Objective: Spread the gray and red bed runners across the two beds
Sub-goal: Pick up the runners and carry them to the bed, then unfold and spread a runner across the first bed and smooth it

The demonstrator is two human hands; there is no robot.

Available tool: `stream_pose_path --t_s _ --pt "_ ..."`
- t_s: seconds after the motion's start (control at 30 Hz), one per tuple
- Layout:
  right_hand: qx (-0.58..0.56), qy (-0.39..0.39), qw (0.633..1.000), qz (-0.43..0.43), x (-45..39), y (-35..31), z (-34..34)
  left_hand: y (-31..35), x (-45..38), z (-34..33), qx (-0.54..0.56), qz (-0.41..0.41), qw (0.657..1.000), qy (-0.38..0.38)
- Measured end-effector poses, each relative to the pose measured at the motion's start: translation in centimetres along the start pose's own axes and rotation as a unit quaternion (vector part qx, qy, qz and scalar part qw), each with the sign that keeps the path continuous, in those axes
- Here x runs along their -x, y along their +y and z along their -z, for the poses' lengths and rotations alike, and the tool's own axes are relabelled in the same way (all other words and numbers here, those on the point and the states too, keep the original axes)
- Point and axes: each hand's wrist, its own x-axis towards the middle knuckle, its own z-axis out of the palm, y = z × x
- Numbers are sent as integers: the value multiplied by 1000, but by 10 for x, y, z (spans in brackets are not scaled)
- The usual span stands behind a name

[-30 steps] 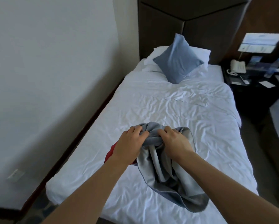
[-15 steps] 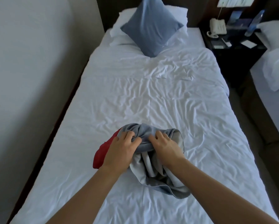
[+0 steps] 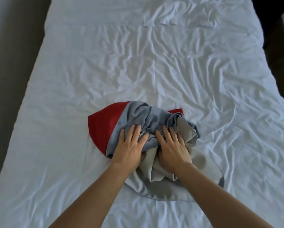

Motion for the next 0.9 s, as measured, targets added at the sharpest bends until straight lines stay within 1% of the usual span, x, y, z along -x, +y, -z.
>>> stream_pose_path --t_s 0.1,0.17,0.27,0.33,0.4,0.5,0.67,0.73,0.83,0.9 --pt "-6 11 1000 -5 -9 0 -19 5 -6 -26 -17 6 1000 -11" --pt "10 1 1000 -11 -11 -1 -17 6 -7 -27 -18 8 1000 -16" --pt "26 -9 999 -25 -11 -10 6 1 -3 -12 20 1 1000 -5" --pt "35 3 999 -26 -11 -23 28 -10 5 0 55 -12 998 -1" --pt "42 12 999 -6 -11 -40 48 -26 15 15 84 -27 996 -7" --pt "49 -8 998 38 -12 -66 73 -56 26 43 87 -26 996 -7" --pt "86 -45 991 90 -12 -105 91 -100 49 63 113 9 994 -1" --pt "99 -43 990 86 -14 -112 86 -108 54 59 135 25 991 8" --pt "105 -40 992 54 -19 -116 83 -110 58 47 161 67 984 18" --pt "111 -36 992 39 -22 -116 83 -105 60 36 182 89 979 -18"
